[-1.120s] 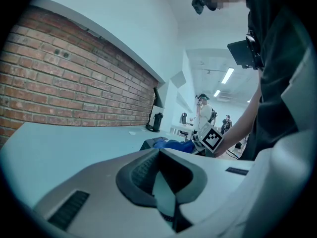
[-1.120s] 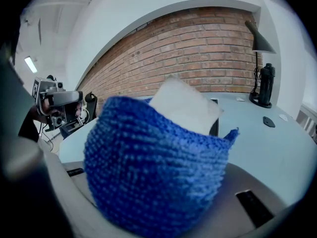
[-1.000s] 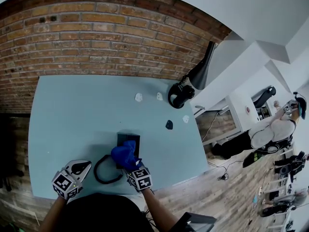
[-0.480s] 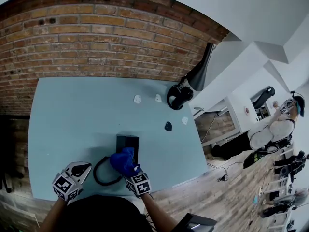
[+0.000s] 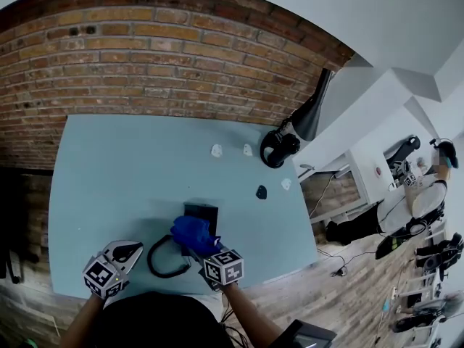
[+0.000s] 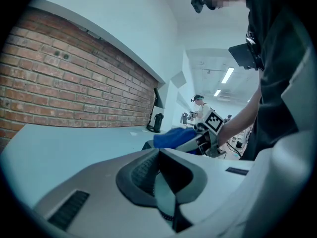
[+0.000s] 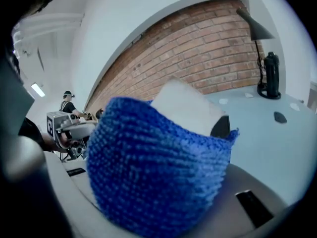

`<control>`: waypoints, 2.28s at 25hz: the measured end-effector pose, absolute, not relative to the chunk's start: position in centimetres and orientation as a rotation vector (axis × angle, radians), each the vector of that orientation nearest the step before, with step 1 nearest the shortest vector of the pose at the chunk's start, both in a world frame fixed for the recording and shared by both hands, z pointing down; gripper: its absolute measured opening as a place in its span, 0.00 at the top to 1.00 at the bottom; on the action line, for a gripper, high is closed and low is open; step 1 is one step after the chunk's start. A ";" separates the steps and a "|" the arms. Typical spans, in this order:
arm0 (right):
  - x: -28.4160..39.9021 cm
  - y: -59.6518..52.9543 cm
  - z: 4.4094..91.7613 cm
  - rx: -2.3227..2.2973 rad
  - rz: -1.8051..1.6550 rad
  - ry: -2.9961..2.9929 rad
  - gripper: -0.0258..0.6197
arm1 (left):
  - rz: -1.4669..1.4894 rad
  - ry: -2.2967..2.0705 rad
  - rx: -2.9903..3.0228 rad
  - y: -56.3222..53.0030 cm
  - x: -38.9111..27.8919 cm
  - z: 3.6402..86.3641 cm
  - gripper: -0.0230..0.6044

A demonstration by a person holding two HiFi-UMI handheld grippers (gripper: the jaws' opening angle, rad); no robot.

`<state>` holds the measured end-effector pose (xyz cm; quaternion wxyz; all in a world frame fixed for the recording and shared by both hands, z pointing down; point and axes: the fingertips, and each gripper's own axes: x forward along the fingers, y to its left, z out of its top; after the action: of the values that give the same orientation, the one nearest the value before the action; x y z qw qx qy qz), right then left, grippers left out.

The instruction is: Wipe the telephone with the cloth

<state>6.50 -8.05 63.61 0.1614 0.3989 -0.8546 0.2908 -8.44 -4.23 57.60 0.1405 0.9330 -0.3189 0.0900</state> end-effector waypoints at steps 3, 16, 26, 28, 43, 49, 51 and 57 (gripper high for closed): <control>6.6 -11.3 59.6 1.183 0.647 -2.518 0.75 | 0.261 -0.919 2.696 -4.2 -8.5 57.6 0.93; 12.5 -17.9 62.0 1.436 0.567 -2.338 0.75 | 0.272 -0.933 2.678 -4.5 -8.7 57.8 0.93; 12.8 -17.1 64.6 1.388 0.506 -2.281 0.76 | 0.299 -0.924 2.661 -4.4 -8.8 58.7 0.93; 12.8 -16.8 64.7 1.394 0.497 -2.283 0.76 | 0.300 -0.915 2.663 -4.2 -8.6 58.7 0.93; 12.9 -14.7 65.7 1.400 0.505 -2.291 0.76 | 0.306 -0.888 2.674 -3.8 -7.8 58.6 0.93; 12.8 -13.6 66.2 1.393 0.524 -2.293 0.76 | 0.306 -0.881 2.684 -3.4 -7.7 58.7 0.93; 12.8 -13.2 66.5 1.391 0.526 -2.291 0.76 | 0.305 -0.877 2.688 -3.4 -7.6 58.7 0.93; 12.6 -12.0 67.1 1.381 0.529 -2.288 0.76 | 0.303 -0.874 2.698 -3.7 -7.6 58.6 0.93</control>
<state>12.65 -11.97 67.08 0.2074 0.4958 -0.8216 0.1899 -7.59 -3.67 58.56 0.1440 0.9361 -0.3032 0.1050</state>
